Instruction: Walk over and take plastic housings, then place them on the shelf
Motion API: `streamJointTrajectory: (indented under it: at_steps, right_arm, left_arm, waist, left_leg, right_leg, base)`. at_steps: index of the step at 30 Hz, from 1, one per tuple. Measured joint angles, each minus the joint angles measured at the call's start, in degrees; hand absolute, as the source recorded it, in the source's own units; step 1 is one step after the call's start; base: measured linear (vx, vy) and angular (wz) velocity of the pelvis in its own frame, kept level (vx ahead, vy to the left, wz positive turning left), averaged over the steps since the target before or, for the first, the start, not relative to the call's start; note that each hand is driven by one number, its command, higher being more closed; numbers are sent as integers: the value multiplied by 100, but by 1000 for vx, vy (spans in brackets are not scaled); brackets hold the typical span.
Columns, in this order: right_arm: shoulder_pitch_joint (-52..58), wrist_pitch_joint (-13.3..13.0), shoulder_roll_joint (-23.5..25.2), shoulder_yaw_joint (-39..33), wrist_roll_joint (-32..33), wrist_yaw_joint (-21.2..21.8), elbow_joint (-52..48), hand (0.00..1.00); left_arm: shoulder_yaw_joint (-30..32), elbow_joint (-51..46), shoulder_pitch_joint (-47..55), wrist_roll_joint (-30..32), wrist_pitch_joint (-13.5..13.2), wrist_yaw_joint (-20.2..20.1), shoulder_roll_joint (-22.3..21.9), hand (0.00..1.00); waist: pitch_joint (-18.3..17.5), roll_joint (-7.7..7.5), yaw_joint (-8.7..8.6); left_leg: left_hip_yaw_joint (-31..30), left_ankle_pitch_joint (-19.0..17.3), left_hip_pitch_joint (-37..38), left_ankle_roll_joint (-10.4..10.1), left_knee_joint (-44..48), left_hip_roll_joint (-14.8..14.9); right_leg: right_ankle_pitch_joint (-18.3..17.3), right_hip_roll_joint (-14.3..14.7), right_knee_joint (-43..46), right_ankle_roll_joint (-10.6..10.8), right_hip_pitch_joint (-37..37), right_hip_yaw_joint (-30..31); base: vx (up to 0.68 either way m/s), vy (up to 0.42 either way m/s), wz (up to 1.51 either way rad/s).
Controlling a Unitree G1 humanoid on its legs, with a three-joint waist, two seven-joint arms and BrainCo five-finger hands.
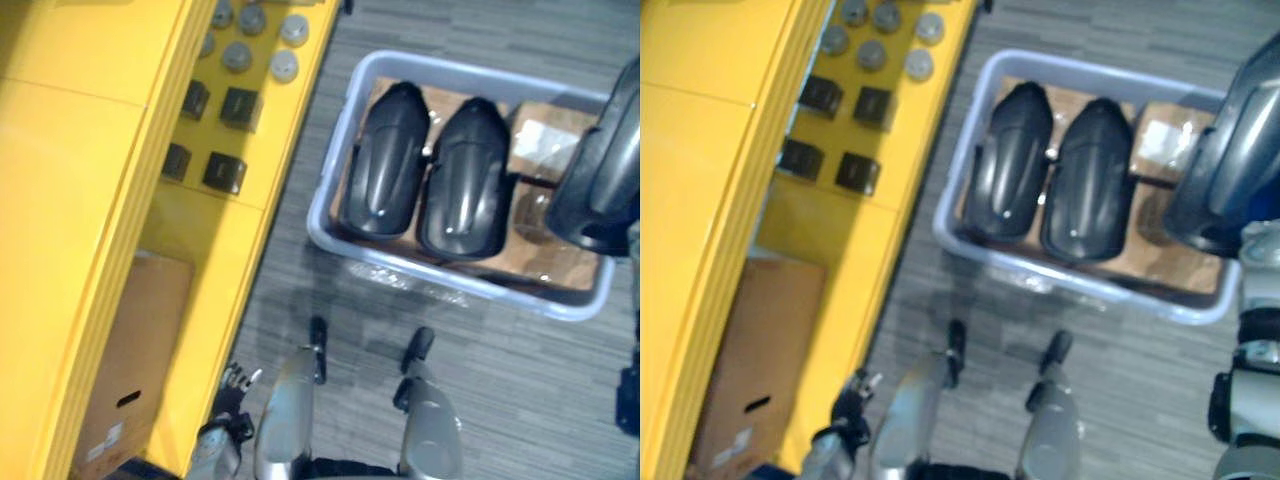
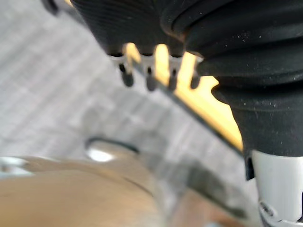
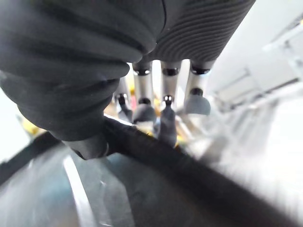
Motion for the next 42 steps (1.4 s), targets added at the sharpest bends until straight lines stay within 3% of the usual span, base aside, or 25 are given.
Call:
streamJointTrajectory:
  at_steps: [2, 4, 6, 8, 12, 16, 23, 26, 28, 33, 42]
  right_arm:
    - [393, -1, 317, -153, -108, -155, -420, 100]
    - [915, -4, 716, -252, -170, -403, -940, 100]
    - [1321, -1, 978, -324, -378, -551, -1452, 100]
    - [1623, -2, 1223, -359, -571, -647, -1989, 100]
    - [2095, -139, 1646, -395, -1094, -858, -3001, 100]
    - [2058, -655, 1955, -184, -1644, -1050, -3653, 100]
    - [1582, -1454, 2276, 612, -1946, -952, -3915, 100]
    - [1459, -1528, 2495, 926, -1944, -816, -3940, 100]
    - [1439, -1642, 2604, 1113, -1939, -703, -3943, 100]
    - [1435, -1648, 2838, 1259, -1888, -642, -3926, 100]
    - [1446, -1746, 3080, 1800, -1995, -327, -3640, 100]
  left_arm:
    - [8, -538, 175, 155, -60, 44, 46, 0]
    - [-25, -1445, 347, 373, -52, 141, 165, 0]
    - [-23, -2282, 411, 556, 14, 262, 196, 0]
    - [-77, -3041, 403, 643, 203, 285, 194, 0]
    - [-539, -4327, 188, 850, 773, 121, 178, 0]
    - [-996, -4924, -506, 785, 1166, -317, 188, 0]
    - [-1531, -4931, -1415, 736, 1544, -510, 296, 0]
    - [-1656, -4853, -1636, 850, 1712, -464, 286, 0]
    - [-1776, -4708, -1860, 851, 1911, -465, 280, 0]
    - [-1915, -4377, -1937, 988, 2215, -367, 257, 0]
    - [-1976, -4325, -1941, 877, 2259, -256, 175, 0]
  waist:
    - [-157, -201, -6]
    - [-542, -431, -50]
    - [-800, -539, -113]
    - [-1110, -560, -175]
    - [-1710, -436, -276]
    - [-2013, -398, -301]
    - [-2306, -499, -342]
    - [-2444, -516, -455]
    - [-2470, -544, -478]
    - [-2586, -536, -485]
    - [-2591, -542, -484]
  left_leg:
    - [9, 17, 198, -25, -145, -5]
    - [2, 34, 333, -55, -350, -26]
    - [-47, 46, 506, -74, -527, -58]
    - [-124, 55, 652, -89, -641, -83]
    - [-319, 134, 1047, -140, -988, -140]
    - [-271, 377, 1508, -116, -1500, -225]
    - [184, 446, 1941, -134, -1778, -215]
    - [357, 443, 2018, -129, -1923, -218]
    - [690, 501, 2163, -97, -2140, -210]
    - [811, 798, 2306, -96, -2516, -223]
    - [813, 858, 2362, -83, -2571, -228]
  right_leg:
    - [1, 15, -109, 2, 180, -13]
    - [-15, 29, -255, 21, 342, -112]
    - [-68, 27, -340, 39, 531, -206]
    - [-119, 26, -397, 49, 709, -332]
    - [-128, 3, -505, 58, 1162, -786]
    - [-128, -119, -485, 58, 1469, -956]
    - [-128, -184, -413, 58, 1544, -830]
    - [-134, -206, -414, 52, 1540, -757]
    - [-187, -237, -415, 88, 1523, -758]
    - [-169, -207, -413, 111, 1434, -723]
    - [-165, -195, -416, 111, 1431, -712]
  base:
    - [51, -22, 2]
    - [88, -17, 14]
    - [85, -18, 22]
    - [130, -25, 25]
    - [132, -12, 37]
    - [61, 48, 21]
    - [-20, 33, -22]
    - [-85, 3, -24]
    - [-79, -12, -18]
    - [-27, 0, -6]
    - [0, 0, 0]
